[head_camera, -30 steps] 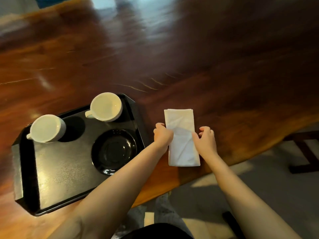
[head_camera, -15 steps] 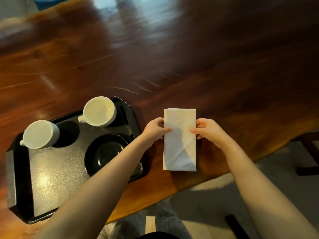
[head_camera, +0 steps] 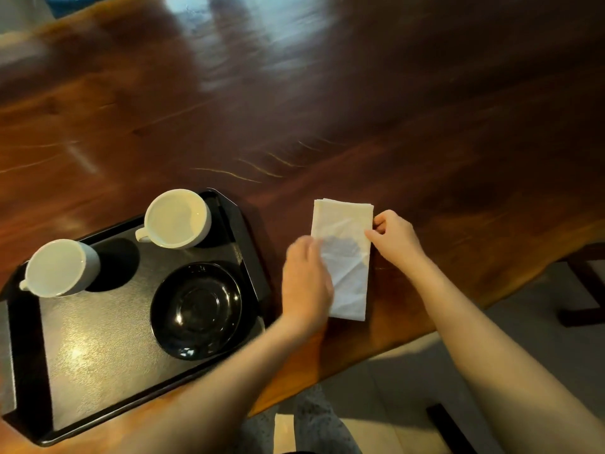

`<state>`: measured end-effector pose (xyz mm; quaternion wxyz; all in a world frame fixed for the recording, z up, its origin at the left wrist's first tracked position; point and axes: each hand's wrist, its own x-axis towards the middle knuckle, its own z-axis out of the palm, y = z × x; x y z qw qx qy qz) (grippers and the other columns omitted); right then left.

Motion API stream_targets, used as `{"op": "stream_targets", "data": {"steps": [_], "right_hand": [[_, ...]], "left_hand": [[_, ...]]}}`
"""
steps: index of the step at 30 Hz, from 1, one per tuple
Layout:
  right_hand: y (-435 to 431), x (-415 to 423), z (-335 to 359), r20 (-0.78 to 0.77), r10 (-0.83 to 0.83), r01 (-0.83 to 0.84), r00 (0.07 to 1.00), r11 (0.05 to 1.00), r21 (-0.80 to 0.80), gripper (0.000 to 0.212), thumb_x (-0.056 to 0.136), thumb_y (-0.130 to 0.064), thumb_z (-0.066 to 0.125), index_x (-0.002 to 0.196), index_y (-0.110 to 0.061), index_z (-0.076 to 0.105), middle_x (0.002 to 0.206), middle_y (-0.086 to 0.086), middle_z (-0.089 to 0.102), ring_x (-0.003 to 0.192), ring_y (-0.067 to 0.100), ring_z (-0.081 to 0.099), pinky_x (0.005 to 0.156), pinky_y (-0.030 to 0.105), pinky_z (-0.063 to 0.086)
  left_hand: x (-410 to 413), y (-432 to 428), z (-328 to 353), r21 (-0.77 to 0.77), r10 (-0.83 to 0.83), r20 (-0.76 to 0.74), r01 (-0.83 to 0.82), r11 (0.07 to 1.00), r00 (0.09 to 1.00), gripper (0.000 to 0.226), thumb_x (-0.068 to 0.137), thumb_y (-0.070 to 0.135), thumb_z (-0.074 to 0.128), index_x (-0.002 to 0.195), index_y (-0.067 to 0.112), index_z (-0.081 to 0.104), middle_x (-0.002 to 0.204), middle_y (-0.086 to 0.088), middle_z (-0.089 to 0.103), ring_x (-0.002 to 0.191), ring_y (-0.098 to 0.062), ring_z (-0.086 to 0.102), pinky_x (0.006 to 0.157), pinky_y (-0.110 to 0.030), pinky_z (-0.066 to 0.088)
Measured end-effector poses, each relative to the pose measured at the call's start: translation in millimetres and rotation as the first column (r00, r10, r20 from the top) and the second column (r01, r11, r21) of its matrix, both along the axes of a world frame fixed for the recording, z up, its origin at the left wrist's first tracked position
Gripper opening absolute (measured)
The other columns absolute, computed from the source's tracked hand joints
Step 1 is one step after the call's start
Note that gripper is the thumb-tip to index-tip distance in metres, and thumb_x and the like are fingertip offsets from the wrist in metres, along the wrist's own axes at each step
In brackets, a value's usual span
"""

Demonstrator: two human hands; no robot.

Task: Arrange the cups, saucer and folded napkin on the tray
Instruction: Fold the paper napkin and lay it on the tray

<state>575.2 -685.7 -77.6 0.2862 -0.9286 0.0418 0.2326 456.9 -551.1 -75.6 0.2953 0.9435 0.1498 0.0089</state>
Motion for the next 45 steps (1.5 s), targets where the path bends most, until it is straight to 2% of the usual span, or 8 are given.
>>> {"op": "stream_targets", "data": {"steps": [3, 6, 8, 19, 28, 33, 37, 45], "right_hand": [[12.9, -20.6, -7.8, 0.394, 0.386, -0.280, 0.834, 0.912, -0.301, 0.036, 0.092, -0.025, 0.049, 0.124, -0.010, 0.051, 0.124, 0.012, 0.057, 0.112, 0.030, 0.054, 0.094, 0.041, 0.046], [24.1, -31.0, -33.4, 0.365, 0.856, -0.745, 0.365, 0.504, -0.437, 0.046, 0.095, -0.023, 0.036, 0.139, -0.015, 0.041, 0.148, 0.006, 0.042, 0.138, 0.025, 0.037, 0.113, 0.042, 0.029], [25.5, -26.3, -45.5, 0.264, 0.929, -0.839, 0.261, 0.353, -0.414, 0.050, 0.097, -0.030, 0.033, 0.146, -0.020, 0.027, 0.156, 0.001, 0.025, 0.146, 0.021, 0.017, 0.119, 0.044, 0.015], [17.4, 18.6, -56.1, 0.284, 0.797, -0.654, 0.533, 0.601, -0.459, 0.056, 0.097, -0.039, 0.017, 0.149, -0.026, 0.003, 0.160, -0.002, 0.009, 0.148, 0.019, 0.006, 0.120, 0.040, 0.001], [22.2, 32.9, -35.3, 0.381, 0.510, -0.426, 0.771, 0.859, -0.285, 0.048, 0.091, -0.025, 0.048, 0.138, -0.014, 0.041, 0.140, 0.007, 0.045, 0.128, 0.027, 0.041, 0.106, 0.044, 0.032], [14.7, 69.5, -11.9, 0.107, 0.371, -0.356, 0.923, 0.925, -0.132, 0.038, 0.083, -0.026, 0.063, 0.118, -0.013, 0.053, 0.117, 0.009, 0.050, 0.104, 0.026, 0.052, 0.085, 0.038, 0.046], [21.0, 83.8, 10.6, -0.122, 0.414, -0.423, 0.902, 0.905, -0.056, 0.031, 0.082, -0.028, 0.065, 0.109, -0.012, 0.061, 0.098, 0.004, 0.062, 0.089, 0.019, 0.058, 0.070, 0.032, 0.046], [17.8, 35.1, 58.1, 0.070, 0.481, -0.485, 0.874, 0.872, 0.068, 0.010, 0.082, -0.021, 0.068, 0.092, -0.022, 0.068, 0.076, -0.013, 0.060, 0.069, 0.004, 0.056, 0.060, 0.018, 0.044]], "left_hand": [[-48.3, -27.5, -32.0, 0.243, -0.174, -0.126, 0.200, 0.949, 0.977, 0.056, 0.094, 0.030, 0.040, 0.143, 0.005, 0.036, 0.150, -0.017, 0.039, 0.140, -0.032, 0.036, 0.114, -0.047, 0.026], [-58.8, -26.5, -57.2, 0.279, -0.102, -0.249, 0.172, 0.945, 0.963, 0.069, 0.095, 0.049, 0.032, 0.149, 0.007, 0.021, 0.158, -0.013, 0.018, 0.148, -0.027, 0.010, 0.115, -0.046, 0.015], [-59.1, -26.8, -61.2, 0.295, -0.106, -0.254, 0.182, 0.938, 0.961, 0.071, 0.095, 0.052, 0.029, 0.150, 0.008, 0.019, 0.159, -0.012, 0.015, 0.148, -0.025, 0.004, 0.116, -0.045, 0.012], [-53.4, -21.0, -64.9, 0.323, -0.136, -0.251, 0.215, 0.921, 0.958, 0.070, 0.093, 0.051, 0.033, 0.148, 0.009, 0.024, 0.158, -0.010, 0.022, 0.147, -0.023, 0.009, 0.114, -0.047, 0.014], [-17.8, -9.2, -47.4, 0.378, -0.212, -0.153, 0.255, 0.890, 0.965, 0.060, 0.094, 0.040, 0.033, 0.146, 0.010, 0.032, 0.155, -0.011, 0.029, 0.144, -0.028, 0.024, 0.113, -0.047, 0.014], [-0.4, -2.6, -62.9, 0.340, -0.261, -0.223, 0.326, 0.882, 0.939, 0.060, 0.098, 0.046, 0.018, 0.149, 0.014, 0.021, 0.159, -0.006, 0.018, 0.148, -0.027, 0.012, 0.116, -0.043, 0.008], [0.3, -4.4, -61.5, 0.319, -0.268, -0.241, 0.337, 0.886, 0.933, 0.061, 0.098, 0.047, 0.018, 0.150, 0.015, 0.016, 0.160, -0.005, 0.012, 0.148, -0.026, 0.006, 0.116, -0.043, 0.007], [6.2, 7.3, -29.4, 0.085, -0.347, -0.309, 0.389, 0.917, 0.885, 0.060, 0.100, 0.033, 0.025, 0.151, 0.020, -0.003, 0.157, 0.001, -0.019, 0.145, -0.020, -0.022, 0.122, -0.044, -0.005]]}}
